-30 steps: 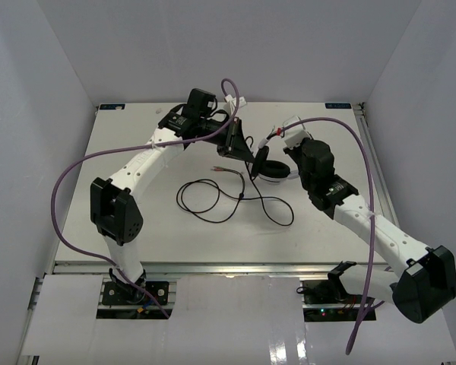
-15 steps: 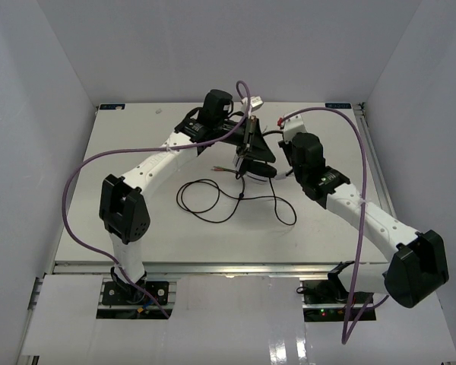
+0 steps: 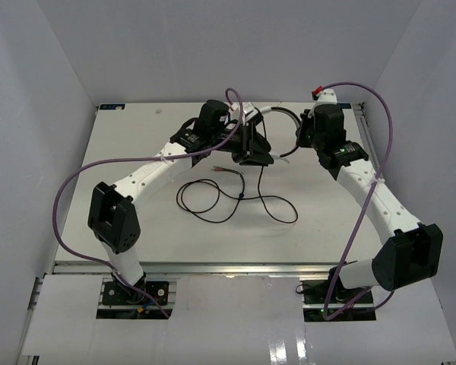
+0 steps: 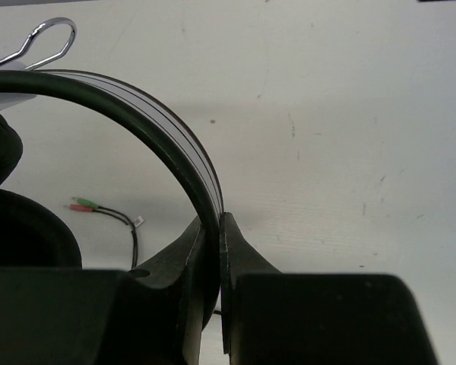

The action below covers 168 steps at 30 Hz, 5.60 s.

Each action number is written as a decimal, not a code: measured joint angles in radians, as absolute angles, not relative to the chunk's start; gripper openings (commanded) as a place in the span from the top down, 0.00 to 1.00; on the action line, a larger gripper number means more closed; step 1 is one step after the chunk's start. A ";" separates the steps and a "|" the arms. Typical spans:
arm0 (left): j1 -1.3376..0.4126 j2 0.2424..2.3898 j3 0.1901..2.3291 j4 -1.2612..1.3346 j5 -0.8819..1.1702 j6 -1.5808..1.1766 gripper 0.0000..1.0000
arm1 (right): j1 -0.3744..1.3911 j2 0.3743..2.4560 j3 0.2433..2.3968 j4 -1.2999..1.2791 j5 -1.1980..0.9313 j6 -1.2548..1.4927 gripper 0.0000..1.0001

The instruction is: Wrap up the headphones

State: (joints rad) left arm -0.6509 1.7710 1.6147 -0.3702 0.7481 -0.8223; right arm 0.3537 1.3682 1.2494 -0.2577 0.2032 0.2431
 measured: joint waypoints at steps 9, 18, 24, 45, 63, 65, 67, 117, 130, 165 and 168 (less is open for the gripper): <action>-0.700 1.756 1.609 -0.346 0.661 -0.736 0.18 | 0.284 1.382 1.296 -0.354 0.049 0.342 0.92; -0.822 1.532 1.326 -0.191 0.595 -0.519 0.02 | 0.157 1.415 1.394 -0.379 -0.170 0.493 0.92; -0.895 1.345 0.988 0.017 0.495 -0.381 0.02 | 0.108 1.415 1.425 -0.363 -0.273 0.551 0.92; -1.077 1.855 0.806 1.031 0.062 -0.171 0.02 | 0.109 1.357 1.424 -0.371 -0.310 0.523 0.92; -1.033 2.396 1.470 1.003 0.025 0.063 0.09 | 0.128 1.247 1.363 -0.365 -0.367 0.529 0.92; -1.018 2.413 1.521 0.991 0.026 0.063 0.19 | 0.128 1.240 1.353 -0.365 -0.373 0.529 0.92; -1.007 2.418 1.557 0.979 0.032 0.058 0.31 | 0.130 1.234 1.342 -0.365 -0.378 0.530 0.92; -0.848 1.841 0.791 0.977 0.571 -0.083 1.00 | 0.031 1.226 1.312 -0.354 -0.521 0.253 0.92; -0.599 1.822 0.965 0.709 0.846 -0.196 1.00 | 0.029 1.177 1.313 -0.497 -0.932 -0.245 0.92; -0.579 1.874 1.600 -0.292 1.127 -0.605 0.73 | 0.483 1.116 0.959 -0.027 0.310 -0.710 0.92; -0.577 1.853 1.548 -0.202 1.115 -0.723 0.60 | 0.485 1.147 0.960 0.006 0.384 -0.625 0.92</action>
